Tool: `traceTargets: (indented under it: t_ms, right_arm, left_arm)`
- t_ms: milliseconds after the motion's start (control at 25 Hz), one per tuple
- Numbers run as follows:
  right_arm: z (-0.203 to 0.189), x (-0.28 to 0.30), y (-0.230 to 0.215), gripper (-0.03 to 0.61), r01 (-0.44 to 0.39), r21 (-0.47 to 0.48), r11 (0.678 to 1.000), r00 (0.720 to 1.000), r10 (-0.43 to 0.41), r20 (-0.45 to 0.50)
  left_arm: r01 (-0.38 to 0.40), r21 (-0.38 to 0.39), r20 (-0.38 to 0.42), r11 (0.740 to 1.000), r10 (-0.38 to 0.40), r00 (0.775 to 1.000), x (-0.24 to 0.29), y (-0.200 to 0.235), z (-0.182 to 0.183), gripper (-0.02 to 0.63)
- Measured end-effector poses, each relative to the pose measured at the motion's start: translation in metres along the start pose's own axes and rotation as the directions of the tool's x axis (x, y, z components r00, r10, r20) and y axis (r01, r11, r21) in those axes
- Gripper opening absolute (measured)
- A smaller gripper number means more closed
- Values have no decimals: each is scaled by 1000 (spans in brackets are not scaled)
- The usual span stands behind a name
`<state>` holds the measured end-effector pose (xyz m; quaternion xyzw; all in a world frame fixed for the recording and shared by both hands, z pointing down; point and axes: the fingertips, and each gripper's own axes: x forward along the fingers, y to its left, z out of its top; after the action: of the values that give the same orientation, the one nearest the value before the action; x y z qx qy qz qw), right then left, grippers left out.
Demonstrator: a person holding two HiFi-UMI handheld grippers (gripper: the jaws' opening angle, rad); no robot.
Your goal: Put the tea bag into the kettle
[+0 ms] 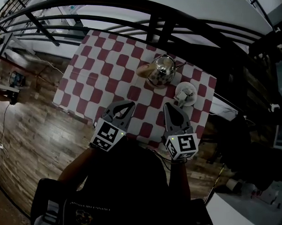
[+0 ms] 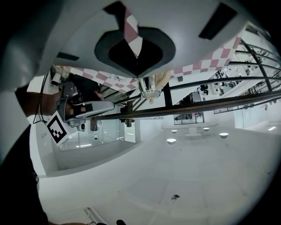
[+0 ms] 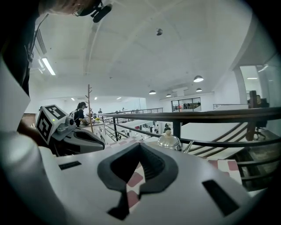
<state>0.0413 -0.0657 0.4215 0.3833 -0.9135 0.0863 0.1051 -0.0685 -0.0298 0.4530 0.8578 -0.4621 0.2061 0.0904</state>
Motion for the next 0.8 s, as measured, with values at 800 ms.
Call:
traceTargets:
  t_ms: [800]
  right_arm:
    - [-3,-19,39,12,-102,49,994,994,103,-18]
  left_arm:
    - [-41,-15,9,999,41,999,-31,-8,6,6]
